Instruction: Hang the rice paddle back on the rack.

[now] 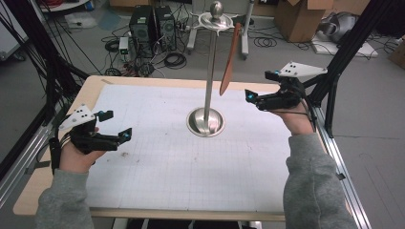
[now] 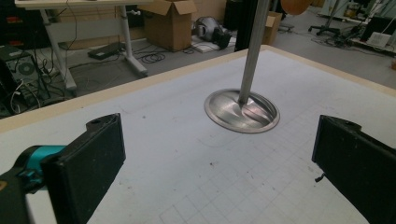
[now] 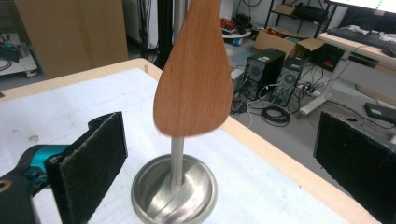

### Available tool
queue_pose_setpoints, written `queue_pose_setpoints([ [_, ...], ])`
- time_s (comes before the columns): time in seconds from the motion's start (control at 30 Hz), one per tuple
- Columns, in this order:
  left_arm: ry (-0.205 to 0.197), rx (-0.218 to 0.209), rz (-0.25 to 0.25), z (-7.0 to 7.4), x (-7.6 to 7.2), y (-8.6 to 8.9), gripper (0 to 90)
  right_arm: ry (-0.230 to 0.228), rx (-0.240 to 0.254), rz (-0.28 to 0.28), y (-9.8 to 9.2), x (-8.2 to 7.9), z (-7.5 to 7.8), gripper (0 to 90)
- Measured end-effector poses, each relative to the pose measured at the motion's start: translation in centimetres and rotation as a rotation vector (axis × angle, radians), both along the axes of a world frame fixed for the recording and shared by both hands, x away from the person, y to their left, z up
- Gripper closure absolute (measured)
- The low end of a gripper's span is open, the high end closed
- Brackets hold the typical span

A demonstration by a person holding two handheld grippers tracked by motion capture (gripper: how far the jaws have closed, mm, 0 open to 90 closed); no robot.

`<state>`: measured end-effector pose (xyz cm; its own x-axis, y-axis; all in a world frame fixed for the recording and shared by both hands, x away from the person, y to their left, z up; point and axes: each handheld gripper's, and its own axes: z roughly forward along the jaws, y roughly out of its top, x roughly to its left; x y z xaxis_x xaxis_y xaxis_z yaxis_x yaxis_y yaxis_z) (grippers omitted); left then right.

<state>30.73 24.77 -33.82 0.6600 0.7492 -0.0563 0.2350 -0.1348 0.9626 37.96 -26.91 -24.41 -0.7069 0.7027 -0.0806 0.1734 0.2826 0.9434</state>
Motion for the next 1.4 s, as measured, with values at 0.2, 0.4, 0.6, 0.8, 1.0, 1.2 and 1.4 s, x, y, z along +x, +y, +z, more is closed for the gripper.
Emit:
queue_pose_setpoints([
  [0.2, 0.003, 0.005, -0.004, -0.1, 0.1, -0.3, 3.0, 0.010, 0.010, -0.005, -0.9, -0.8, -0.9, 1.6],
  [0.4, 0.005, 0.007, -0.006, -0.2, 0.1, -0.5, 3.0, 0.014, 0.020, -0.005, -1.7, -1.6, -1.8, 1.6],
  [0.6, 0.005, 0.008, -0.003, -0.2, 0.1, -0.5, 3.0, 0.015, 0.038, -0.010, -2.7, -2.4, -2.9, 1.6],
  [0.8, 0.007, 0.012, -0.004, -0.3, 0.2, -0.6, 3.0, 0.018, 0.057, -0.017, -3.5, -3.0, -3.8, 1.6],
  [1.0, 0.007, 0.013, -0.005, -0.3, 0.2, -0.7, 3.1, 0.026, 0.077, -0.023, -3.9, -3.5, -4.9, 1.6],
  [1.2, 0.008, 0.013, -0.005, -0.4, 0.2, -0.7, 3.1, 0.034, 0.096, -0.028, -4.3, -3.9, -5.9, 1.6],
  [1.4, 0.010, 0.013, -0.004, -0.4, 0.2, -0.6, 3.1, 0.039, 0.095, -0.021, -4.8, -4.3, -6.7, 1.6],
])
